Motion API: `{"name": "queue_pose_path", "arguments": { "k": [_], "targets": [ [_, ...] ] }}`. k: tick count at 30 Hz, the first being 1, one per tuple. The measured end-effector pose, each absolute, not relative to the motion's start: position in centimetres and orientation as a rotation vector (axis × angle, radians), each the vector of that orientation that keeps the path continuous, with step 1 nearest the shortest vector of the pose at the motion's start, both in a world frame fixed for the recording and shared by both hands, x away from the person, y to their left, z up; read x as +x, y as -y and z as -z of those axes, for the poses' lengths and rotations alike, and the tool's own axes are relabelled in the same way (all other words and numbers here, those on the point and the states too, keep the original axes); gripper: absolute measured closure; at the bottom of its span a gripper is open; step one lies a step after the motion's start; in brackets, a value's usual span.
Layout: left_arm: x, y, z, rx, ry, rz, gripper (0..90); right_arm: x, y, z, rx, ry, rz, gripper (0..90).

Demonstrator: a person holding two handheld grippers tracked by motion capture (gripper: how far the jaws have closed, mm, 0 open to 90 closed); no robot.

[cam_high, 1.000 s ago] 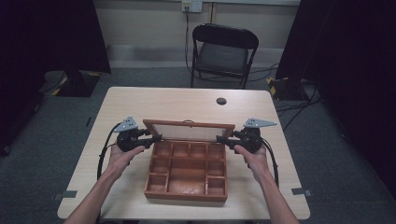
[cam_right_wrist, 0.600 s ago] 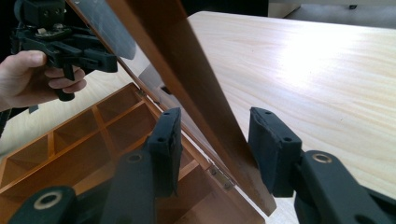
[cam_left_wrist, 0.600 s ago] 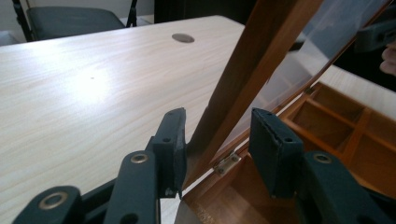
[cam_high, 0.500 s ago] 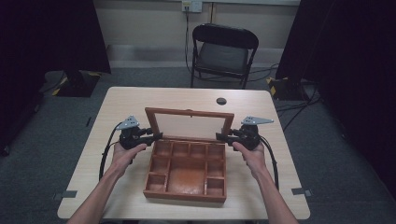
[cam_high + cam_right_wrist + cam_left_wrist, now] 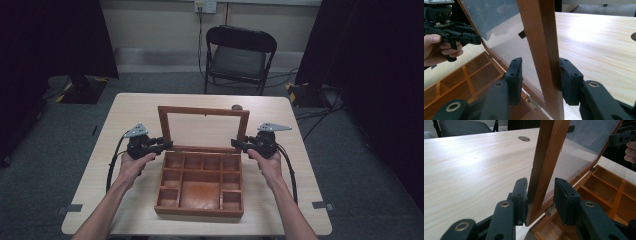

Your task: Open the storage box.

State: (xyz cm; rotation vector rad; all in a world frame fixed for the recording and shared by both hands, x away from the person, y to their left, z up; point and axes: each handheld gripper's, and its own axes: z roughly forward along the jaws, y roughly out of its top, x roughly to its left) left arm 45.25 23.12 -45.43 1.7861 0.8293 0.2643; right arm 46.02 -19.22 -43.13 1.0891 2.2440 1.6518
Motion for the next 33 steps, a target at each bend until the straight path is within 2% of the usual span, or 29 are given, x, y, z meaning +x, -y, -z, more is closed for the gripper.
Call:
{"name": "queue_pose_path", "arguments": {
  "k": [4, 8, 15, 21, 33],
  "targets": [
    [45.6, -23.1, 45.6, 1.781, -0.848, -0.255, 64.2, 46.4, 19.2, 43.5, 1.124, -2.213, -1.669, 59.4],
    [46.2, -22.6, 45.3, 1.824, -0.860, -0.251, 60.0, 47.1, 19.4, 44.0, 1.164, -2.188, -1.687, 62.0],
    [46.7, -22.5, 46.1, 1.813, -0.893, -0.222, 62.7, 47.6, 19.6, 44.6, 1.207, -2.202, -1.675, 63.6],
    [47.1, -22.5, 46.3, 1.801, -0.912, -0.199, 61.1, 48.0, 19.5, 44.9, 1.240, -2.189, -1.671, 61.0],
    [47.6, -22.6, 46.8, 1.787, -0.951, -0.149, 57.9, 48.6, 18.2, 45.3, 1.288, -2.191, -1.575, 49.1]
  ]
}}
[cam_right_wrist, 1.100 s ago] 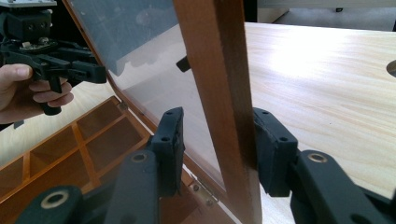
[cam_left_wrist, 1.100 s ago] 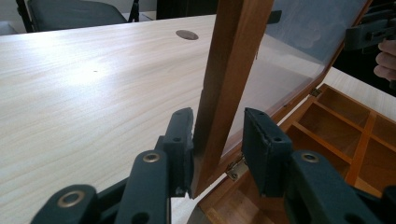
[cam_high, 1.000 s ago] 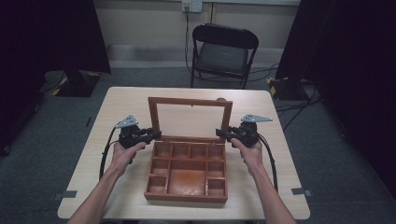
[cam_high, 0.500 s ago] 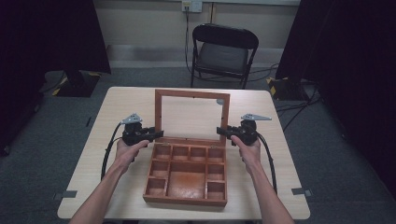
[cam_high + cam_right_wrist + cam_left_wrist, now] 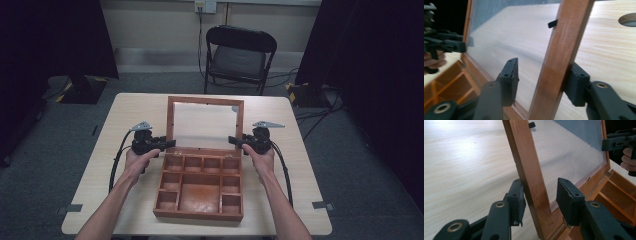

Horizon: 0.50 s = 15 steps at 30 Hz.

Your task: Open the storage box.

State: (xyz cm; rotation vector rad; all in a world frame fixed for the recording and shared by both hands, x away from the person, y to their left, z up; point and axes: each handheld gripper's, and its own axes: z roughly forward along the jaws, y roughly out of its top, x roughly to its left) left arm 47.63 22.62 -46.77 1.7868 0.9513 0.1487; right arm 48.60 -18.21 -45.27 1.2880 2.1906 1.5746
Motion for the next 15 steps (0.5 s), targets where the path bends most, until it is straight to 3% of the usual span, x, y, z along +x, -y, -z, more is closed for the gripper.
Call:
{"name": "queue_pose_path", "arguments": {
  "k": [7, 9, 15],
  "targets": [
    [47.8, -22.7, 46.8, 1.790, -0.967, -0.140, 54.9, 49.2, 17.7, 45.4, 1.309, -2.181, -1.575, 46.2],
    [47.9, -22.7, 46.8, 1.779, -0.968, -0.127, 49.7, 49.3, 17.5, 45.6, 1.319, -2.178, -1.576, 44.7],
    [48.3, -22.5, 47.5, 1.796, -1.000, -0.113, 46.6, 49.8, 16.9, 46.5, 1.351, -2.175, -1.559, 36.7]
  ]
}}
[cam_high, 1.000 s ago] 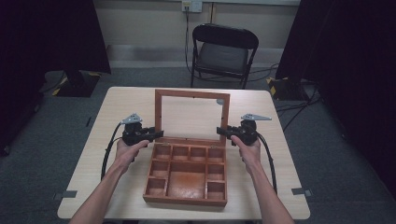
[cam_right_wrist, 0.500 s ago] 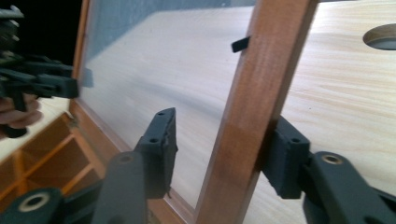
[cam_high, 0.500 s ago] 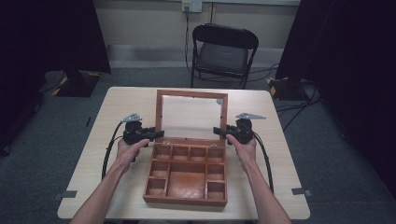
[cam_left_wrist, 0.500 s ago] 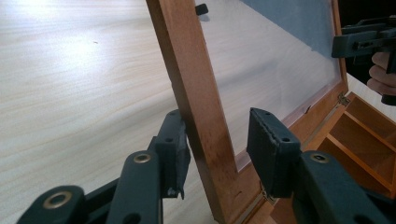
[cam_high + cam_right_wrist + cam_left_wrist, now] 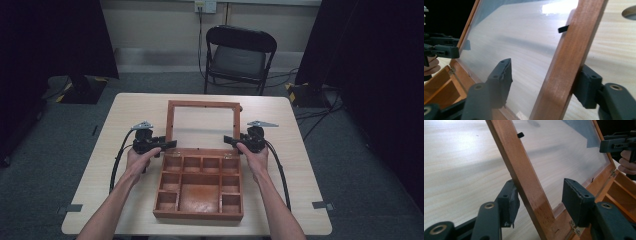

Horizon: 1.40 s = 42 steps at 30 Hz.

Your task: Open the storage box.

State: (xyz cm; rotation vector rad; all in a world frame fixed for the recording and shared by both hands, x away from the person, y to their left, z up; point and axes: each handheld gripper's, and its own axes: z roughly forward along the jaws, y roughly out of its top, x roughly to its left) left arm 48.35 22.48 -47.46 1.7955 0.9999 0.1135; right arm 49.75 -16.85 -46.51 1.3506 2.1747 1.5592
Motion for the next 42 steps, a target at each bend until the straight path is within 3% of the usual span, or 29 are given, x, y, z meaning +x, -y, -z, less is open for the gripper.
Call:
{"name": "queue_pose_path", "arguments": {
  "k": [12, 18, 22, 31, 42],
  "targets": [
    [48.8, -22.0, 47.8, 1.775, -1.019, -0.075, 30.4, 50.1, 16.4, 47.0, 1.391, -2.192, -1.526, 27.8],
    [49.1, -22.0, 48.2, 1.783, -1.068, -0.095, 26.7, 50.4, 17.0, 47.1, 1.431, -2.161, -1.510, 21.7],
    [49.2, -22.0, 48.5, 1.785, -1.080, -0.104, 23.6, 50.3, 17.5, 47.3, 1.457, -2.145, -1.527, 22.3],
    [48.9, -22.1, 47.7, 1.779, -1.057, -0.129, 25.7, 50.0, 17.2, 46.5, 1.398, -2.154, -1.531, 23.5],
    [48.0, -22.8, 47.6, 1.796, -1.059, -0.169, 20.6, 49.3, 17.9, 46.3, 1.374, -2.196, -1.470, 20.1]
  ]
}}
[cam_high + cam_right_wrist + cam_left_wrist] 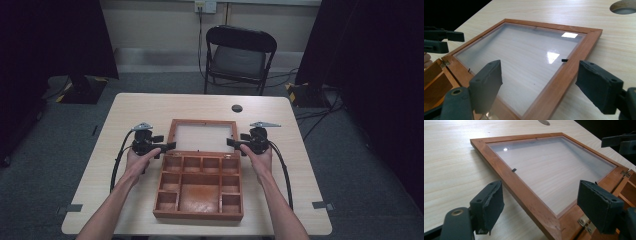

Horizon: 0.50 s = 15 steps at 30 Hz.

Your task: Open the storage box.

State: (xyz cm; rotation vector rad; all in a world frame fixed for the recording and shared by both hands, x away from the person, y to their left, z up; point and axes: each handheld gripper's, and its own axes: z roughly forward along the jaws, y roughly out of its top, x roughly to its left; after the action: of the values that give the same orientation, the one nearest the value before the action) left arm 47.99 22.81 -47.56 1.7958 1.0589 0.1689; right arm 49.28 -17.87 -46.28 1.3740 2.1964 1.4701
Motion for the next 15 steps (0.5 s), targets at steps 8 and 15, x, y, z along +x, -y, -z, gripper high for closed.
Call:
{"name": "queue_pose_path", "arguments": {
  "k": [8, 15],
  "targets": [
    [46.9, -23.5, 46.9, 1.825, -1.058, -0.212, 23.9, 48.0, 19.5, 46.1, 1.405, -2.189, -1.422, 15.4],
    [45.0, -23.5, 46.2, 1.822, -1.042, -0.238, 22.7, 46.2, 21.3, 45.8, 1.426, -2.167, -1.396, 16.0]
  ]
}}
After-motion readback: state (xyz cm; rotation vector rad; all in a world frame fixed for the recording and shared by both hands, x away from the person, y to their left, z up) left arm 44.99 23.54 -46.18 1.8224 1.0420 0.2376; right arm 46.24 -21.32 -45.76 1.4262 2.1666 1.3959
